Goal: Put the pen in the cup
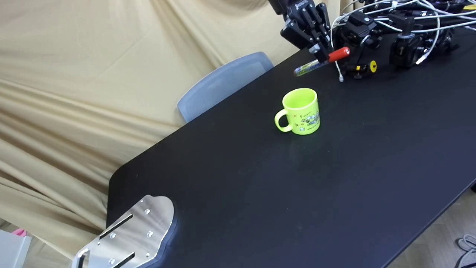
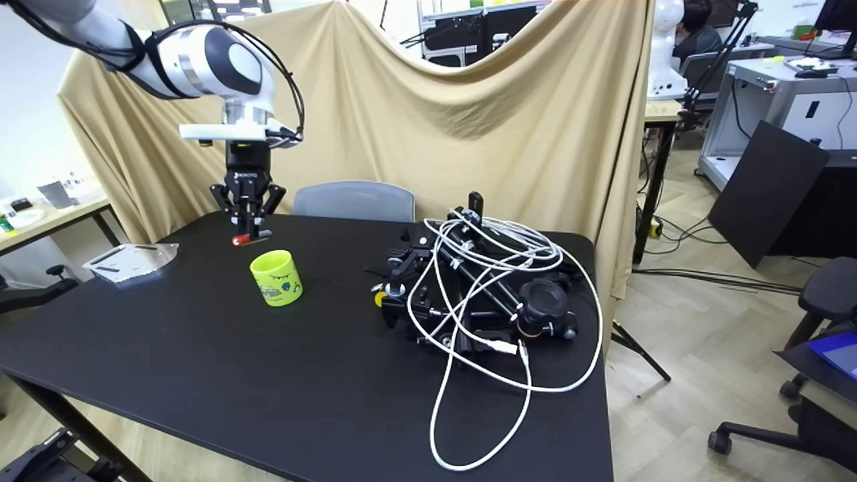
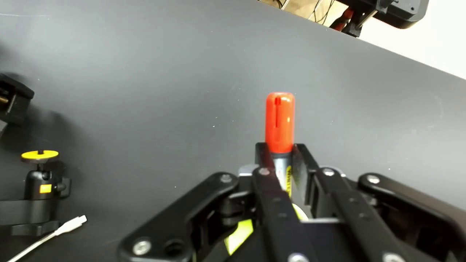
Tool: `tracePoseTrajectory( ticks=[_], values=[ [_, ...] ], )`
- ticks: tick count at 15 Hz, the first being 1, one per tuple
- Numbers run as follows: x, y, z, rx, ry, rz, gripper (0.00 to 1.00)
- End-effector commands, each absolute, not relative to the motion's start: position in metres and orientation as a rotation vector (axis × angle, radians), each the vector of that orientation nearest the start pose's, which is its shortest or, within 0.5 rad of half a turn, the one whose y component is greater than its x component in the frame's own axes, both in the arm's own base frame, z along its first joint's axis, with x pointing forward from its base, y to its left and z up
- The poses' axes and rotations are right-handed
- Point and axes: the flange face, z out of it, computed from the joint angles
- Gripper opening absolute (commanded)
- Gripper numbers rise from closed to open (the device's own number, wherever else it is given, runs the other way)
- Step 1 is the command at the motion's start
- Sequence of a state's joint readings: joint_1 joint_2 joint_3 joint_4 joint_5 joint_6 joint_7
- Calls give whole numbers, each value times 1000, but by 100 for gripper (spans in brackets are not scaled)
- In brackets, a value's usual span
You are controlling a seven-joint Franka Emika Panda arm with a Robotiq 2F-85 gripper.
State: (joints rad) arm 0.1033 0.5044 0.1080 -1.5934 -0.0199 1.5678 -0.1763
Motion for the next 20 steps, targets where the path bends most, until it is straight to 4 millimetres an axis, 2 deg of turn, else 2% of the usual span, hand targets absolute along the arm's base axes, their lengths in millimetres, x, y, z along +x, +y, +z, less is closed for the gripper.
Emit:
tracePoseTrajectory(
  ticks=[1, 5, 16, 20],
  values=[
    [618, 120, 295, -2918, -625, 897, 5],
    [625, 123, 279, -2892, -626, 973, 5],
    [646, 147, 258, -2837, -666, 1127, 5],
    [651, 150, 247, -2847, -659, 1173, 5]
  ],
)
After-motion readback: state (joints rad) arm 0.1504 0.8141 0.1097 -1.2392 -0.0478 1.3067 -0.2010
